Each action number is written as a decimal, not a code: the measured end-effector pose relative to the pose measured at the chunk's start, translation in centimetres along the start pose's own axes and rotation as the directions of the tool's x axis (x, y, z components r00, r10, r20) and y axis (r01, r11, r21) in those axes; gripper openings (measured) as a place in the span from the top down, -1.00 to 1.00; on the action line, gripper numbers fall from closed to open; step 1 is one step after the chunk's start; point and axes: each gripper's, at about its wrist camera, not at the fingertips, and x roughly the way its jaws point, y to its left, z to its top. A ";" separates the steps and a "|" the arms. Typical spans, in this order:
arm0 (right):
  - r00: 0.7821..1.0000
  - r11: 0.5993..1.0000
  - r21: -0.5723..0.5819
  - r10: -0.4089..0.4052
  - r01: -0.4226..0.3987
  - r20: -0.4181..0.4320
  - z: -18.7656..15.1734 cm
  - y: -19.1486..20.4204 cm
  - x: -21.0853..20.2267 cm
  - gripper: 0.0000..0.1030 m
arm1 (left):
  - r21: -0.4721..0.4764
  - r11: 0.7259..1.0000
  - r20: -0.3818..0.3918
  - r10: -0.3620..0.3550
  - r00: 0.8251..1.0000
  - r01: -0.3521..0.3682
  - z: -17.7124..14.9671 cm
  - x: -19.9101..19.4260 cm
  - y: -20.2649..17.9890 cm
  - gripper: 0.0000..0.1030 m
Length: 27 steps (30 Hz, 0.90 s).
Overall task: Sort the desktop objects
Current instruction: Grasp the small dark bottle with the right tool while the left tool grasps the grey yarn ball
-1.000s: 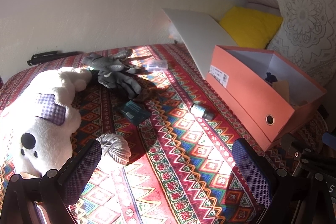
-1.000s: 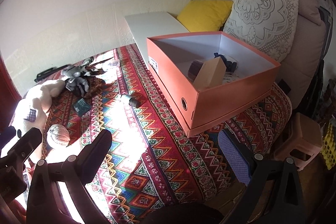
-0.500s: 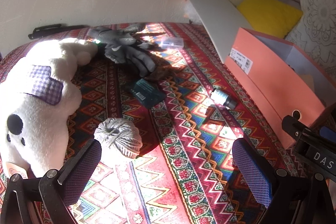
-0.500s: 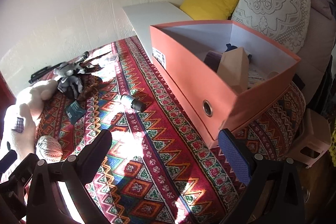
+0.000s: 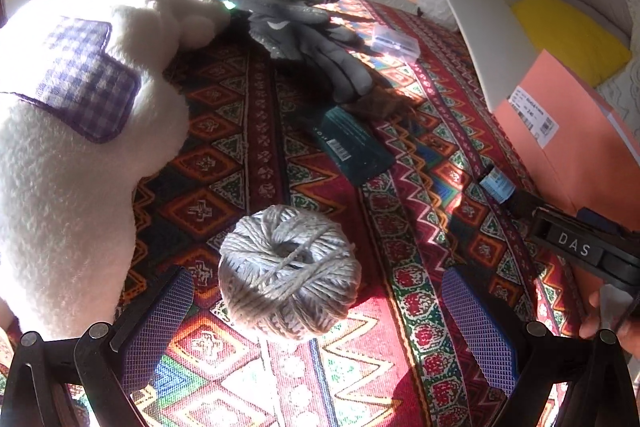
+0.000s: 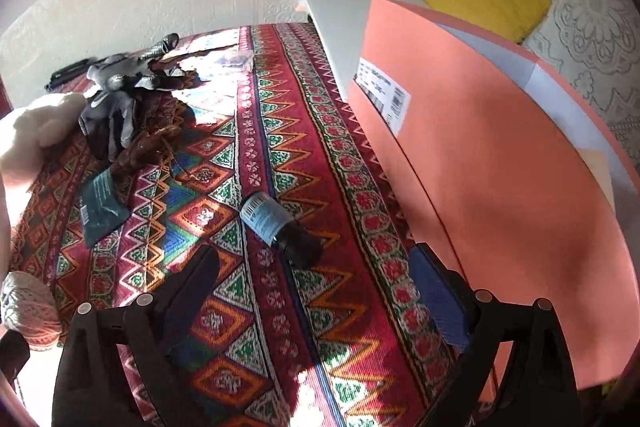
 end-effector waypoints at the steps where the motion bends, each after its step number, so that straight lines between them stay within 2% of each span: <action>1: 1.000 1.000 -0.017 0.005 -0.006 -0.015 0.3 0.3 0.9 -0.82 | -0.008 1.000 -0.006 -0.010 1.000 0.010 0.0 0.4 0.2 -0.99; 4: 0.997 0.997 -0.066 0.021 -0.026 -0.069 1.0 1.1 3.7 -0.56 | -0.021 1.000 -0.015 -0.014 1.000 0.014 0.0 1.2 0.7 -0.99; 7: 0.994 0.995 -0.076 0.061 -0.067 -0.088 1.6 1.1 5.3 -0.50 | -0.022 1.000 -0.014 -0.002 1.000 0.002 0.0 1.8 0.9 -0.99; 9: 0.991 0.992 -0.066 0.101 -0.107 -0.085 2.1 1.0 5.7 -0.19 | -0.019 1.000 -0.015 0.000 1.000 -0.001 0.0 2.2 0.9 -0.99; 10: 0.989 0.990 -0.064 0.120 -0.126 -0.086 2.3 1.0 5.8 0.08 | -0.015 1.000 -0.015 0.003 1.000 -0.004 0.0 2.4 0.9 -0.99; 11: 0.988 0.989 -0.071 0.126 -0.133 -0.090 2.3 1.2 5.7 0.20 | -0.010 1.000 -0.015 0.007 1.000 -0.007 0.0 2.6 0.8 -0.99; 16: 0.979 0.981 -0.083 0.167 -0.177 -0.113 1.7 1.9 4.8 0.27 | 0.029 0.999 -0.016 0.033 0.999 -0.032 0.0 3.7 0.1 -0.99; 19: 0.969 0.973 -0.062 0.213 -0.222 -0.127 1.4 1.9 4.1 0.47 | 0.060 0.997 -0.014 0.057 0.998 -0.056 -0.1 4.2 -0.4 -0.97; 20: 0.965 0.970 -0.055 0.227 -0.235 -0.131 1.3 1.9 4.0 0.47 | 0.071 0.996 -0.012 0.063 0.998 -0.062 -0.2 4.2 -0.5 -0.94; 21: 0.961 0.968 -0.046 0.239 -0.248 -0.135 1.2 2.0 3.9 0.47 | 0.083 0.994 -0.011 0.069 0.998 -0.068 -0.2 4.3 -0.7 -0.89; 23: 0.955 0.963 -0.035 0.259 -0.267 -0.141 1.1 2.0 3.7 0.48 | 0.099 0.991 -0.002 0.088 0.996 -0.087 -0.3 4.2 -0.9 -0.38; 24: 0.954 0.962 -0.034 0.264 -0.272 -0.142 1.0 2.1 3.6 0.48 | 0.100 0.991 0.002 0.088 0.996 -0.087 -0.4 4.1 -0.9 -0.26; 27: 0.946 0.955 -0.014 0.291 -0.296 -0.145 0.8 2.2 3.2 0.48 | 0.070 0.997 -0.003 0.031 1.000 -0.031 -0.4 3.5 -0.6 -0.27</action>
